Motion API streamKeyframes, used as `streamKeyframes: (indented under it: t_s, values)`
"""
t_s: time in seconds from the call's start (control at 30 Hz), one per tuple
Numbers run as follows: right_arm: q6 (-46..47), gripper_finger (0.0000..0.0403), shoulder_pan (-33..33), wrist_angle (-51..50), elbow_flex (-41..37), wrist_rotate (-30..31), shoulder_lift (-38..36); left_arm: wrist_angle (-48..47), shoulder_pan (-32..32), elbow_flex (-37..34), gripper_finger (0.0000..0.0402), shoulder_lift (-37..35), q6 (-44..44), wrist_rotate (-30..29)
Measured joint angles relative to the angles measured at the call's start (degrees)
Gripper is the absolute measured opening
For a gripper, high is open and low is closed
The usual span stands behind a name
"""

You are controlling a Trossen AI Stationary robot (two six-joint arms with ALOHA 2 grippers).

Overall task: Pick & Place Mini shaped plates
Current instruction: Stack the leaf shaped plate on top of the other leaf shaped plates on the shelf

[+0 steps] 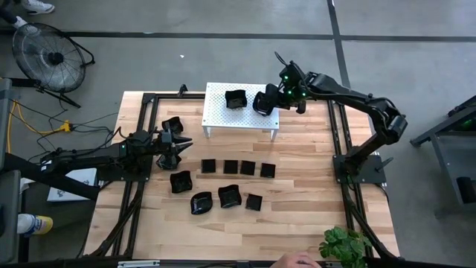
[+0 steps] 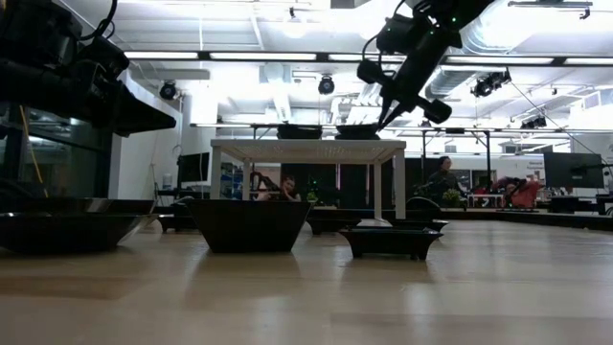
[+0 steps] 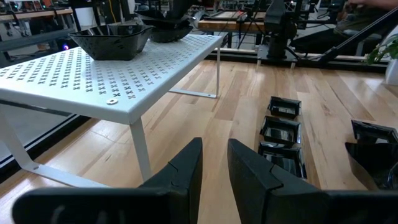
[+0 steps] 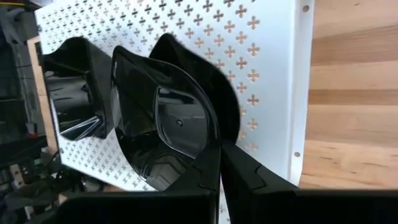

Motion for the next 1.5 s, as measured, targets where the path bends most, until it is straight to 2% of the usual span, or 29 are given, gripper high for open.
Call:
streamKeyframes:
  t_s: [1.5]
  values:
    - [-6.5, 0.0012, -0.1, 0.6, 0.0, -0.4, 0.7, 0.0, 0.0, 0.0, 0.0073, 0.0, 0.0, 0.0]
